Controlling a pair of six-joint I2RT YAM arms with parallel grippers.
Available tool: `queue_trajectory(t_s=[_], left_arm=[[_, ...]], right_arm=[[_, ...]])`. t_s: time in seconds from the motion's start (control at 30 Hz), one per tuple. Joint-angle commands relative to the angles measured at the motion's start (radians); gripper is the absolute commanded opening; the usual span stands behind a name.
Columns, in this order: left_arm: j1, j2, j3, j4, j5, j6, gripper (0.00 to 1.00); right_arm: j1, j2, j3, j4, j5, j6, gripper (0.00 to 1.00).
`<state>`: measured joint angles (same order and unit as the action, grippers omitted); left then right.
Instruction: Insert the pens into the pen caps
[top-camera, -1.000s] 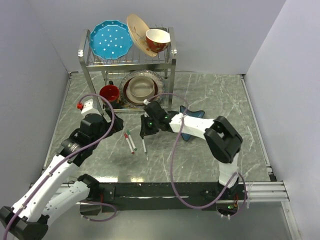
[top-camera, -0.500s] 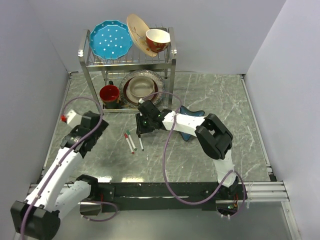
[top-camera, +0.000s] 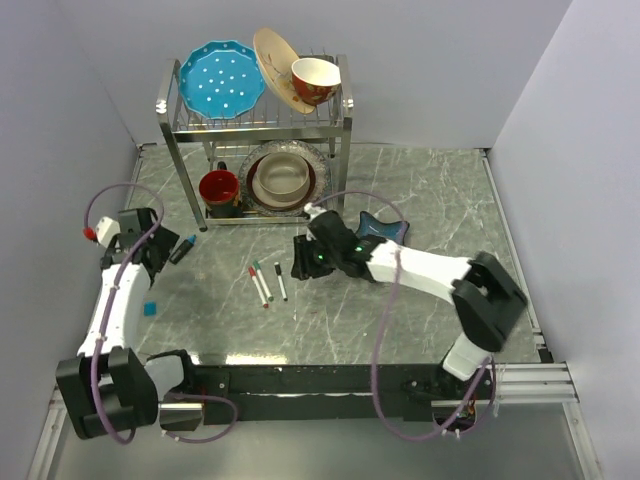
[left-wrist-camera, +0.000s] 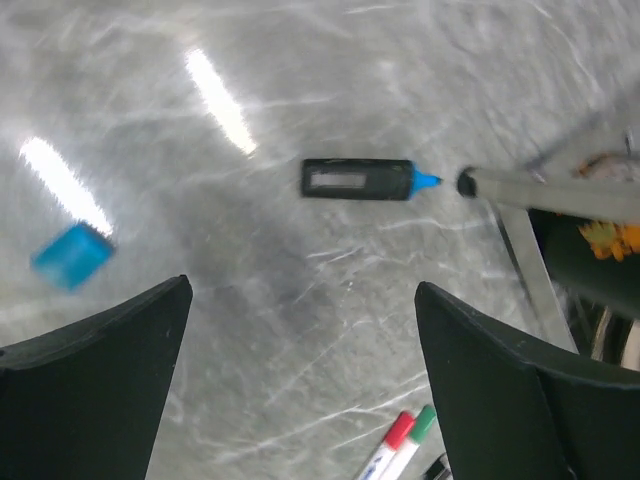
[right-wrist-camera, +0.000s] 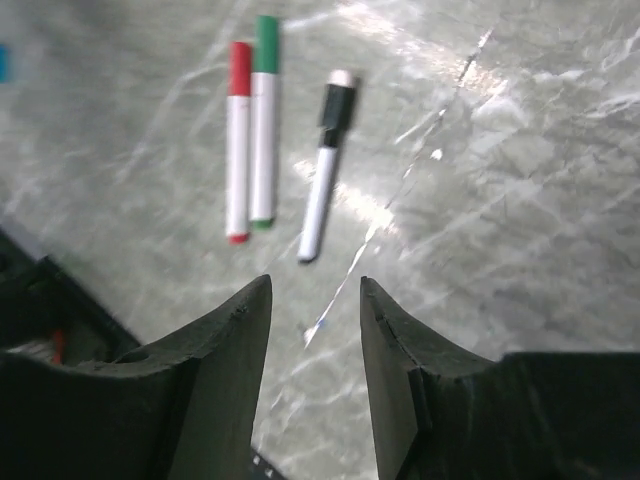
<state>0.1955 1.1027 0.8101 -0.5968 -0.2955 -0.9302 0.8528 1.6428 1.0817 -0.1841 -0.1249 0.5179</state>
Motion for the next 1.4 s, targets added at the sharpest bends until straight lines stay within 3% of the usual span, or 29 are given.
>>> queue_trajectory(t_s=[0.0,0.1,0.2,0.4,0.73,1.37], left_arm=[[0.018,0.028,0.101,0.184,0.171,0.421,0.99],[0.016,0.095,0.172,0.145,0.271,0.653,0.97],[0.019,0.117,0.178,0.147,0.184,0.689,0.96],[0.019,0.042,0.009,0.325,0.288,0.839,0.95],[0.021,0.1,-0.08,0.462,0.325,0.841,0.94],[0.024,0.384,0.009,0.5,0.317,0.876,0.88]], right_arm=[[0.011,-0.181,-0.109,0.11,-0.064,-0.033,0.49],[0.035,-0.299,-0.206,0.144,-0.105,-0.048,0.5],[0.049,-0.431,-0.275,0.17,-0.139,-0.053,0.51],[0.052,-0.579,-0.31,0.109,-0.114,-0.094,0.51],[0.051,-0.716,-0.339,0.084,-0.102,-0.131,0.51],[0.049,-0.818,-0.361,0.081,-0.007,-0.145,0.52]])
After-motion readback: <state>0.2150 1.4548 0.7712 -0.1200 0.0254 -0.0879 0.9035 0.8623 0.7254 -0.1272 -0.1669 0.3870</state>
